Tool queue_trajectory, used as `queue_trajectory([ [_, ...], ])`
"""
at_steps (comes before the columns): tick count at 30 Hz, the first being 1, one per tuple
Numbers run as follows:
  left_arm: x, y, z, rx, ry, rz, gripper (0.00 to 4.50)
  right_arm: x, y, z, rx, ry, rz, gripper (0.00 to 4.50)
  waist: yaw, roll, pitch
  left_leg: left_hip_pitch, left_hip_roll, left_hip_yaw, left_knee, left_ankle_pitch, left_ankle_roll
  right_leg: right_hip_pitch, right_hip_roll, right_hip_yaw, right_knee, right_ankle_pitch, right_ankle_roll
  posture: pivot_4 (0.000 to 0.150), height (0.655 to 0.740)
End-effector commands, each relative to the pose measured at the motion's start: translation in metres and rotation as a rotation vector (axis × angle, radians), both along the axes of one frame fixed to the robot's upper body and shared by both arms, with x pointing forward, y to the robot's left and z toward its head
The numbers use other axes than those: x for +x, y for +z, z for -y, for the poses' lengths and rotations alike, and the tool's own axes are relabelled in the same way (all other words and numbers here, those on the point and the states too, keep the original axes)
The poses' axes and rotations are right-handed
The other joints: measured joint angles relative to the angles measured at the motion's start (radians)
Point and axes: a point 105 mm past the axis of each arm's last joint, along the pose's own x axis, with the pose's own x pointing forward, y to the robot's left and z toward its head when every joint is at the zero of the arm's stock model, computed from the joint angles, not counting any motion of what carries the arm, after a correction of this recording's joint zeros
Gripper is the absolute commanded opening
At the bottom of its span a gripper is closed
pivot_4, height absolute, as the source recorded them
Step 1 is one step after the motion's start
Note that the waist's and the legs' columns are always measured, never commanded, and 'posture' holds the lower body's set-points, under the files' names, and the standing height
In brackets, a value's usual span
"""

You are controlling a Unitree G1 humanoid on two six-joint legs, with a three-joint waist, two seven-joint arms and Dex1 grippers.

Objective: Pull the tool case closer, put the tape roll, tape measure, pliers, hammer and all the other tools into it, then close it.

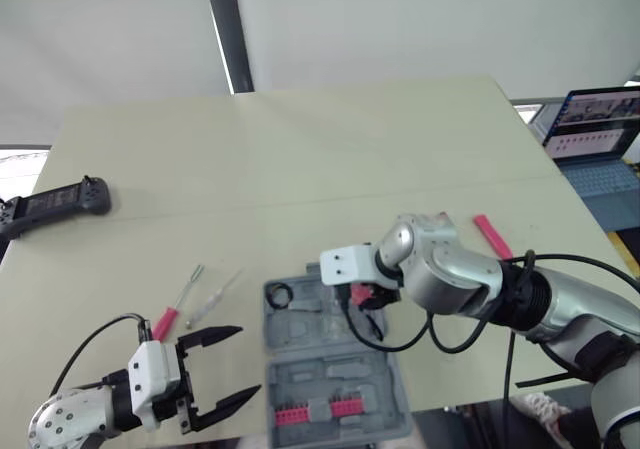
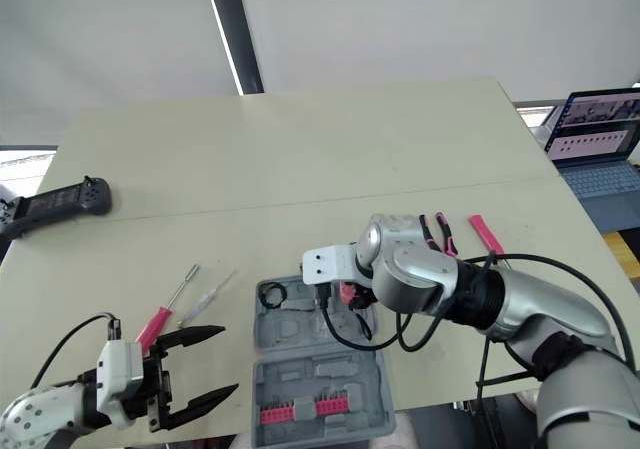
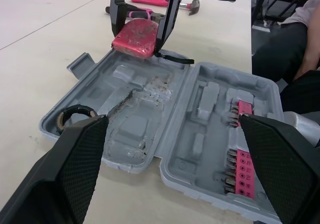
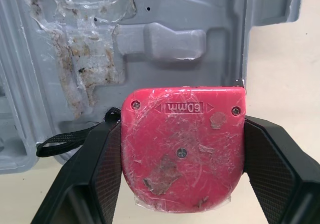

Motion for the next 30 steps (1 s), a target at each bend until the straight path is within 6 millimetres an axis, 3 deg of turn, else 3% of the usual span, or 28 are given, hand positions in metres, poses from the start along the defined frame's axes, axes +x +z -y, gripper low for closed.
queue_trajectory([
  [1,-0.004,-0.001,0.002,-0.001,0.001,0.006,4.50,-0.001,0.005,-0.010,0.012,0.046,0.025,2.95,0.000,0.000,0.000,0.000,0.000,0.000,0.000,0.000,0.000,0.000,0.000,0.000,0.000,0.000,0.000,0.150,0.7400],
  [30,-0.006,0.002,0.009,-0.001,0.006,0.013,4.50,0.010,-0.003,-0.014,-0.035,0.099,0.078,2.95,0.000,0.000,0.000,0.000,0.000,0.000,0.000,0.000,0.000,0.000,0.000,0.000,0.000,0.000,0.000,0.150,0.7400],
])
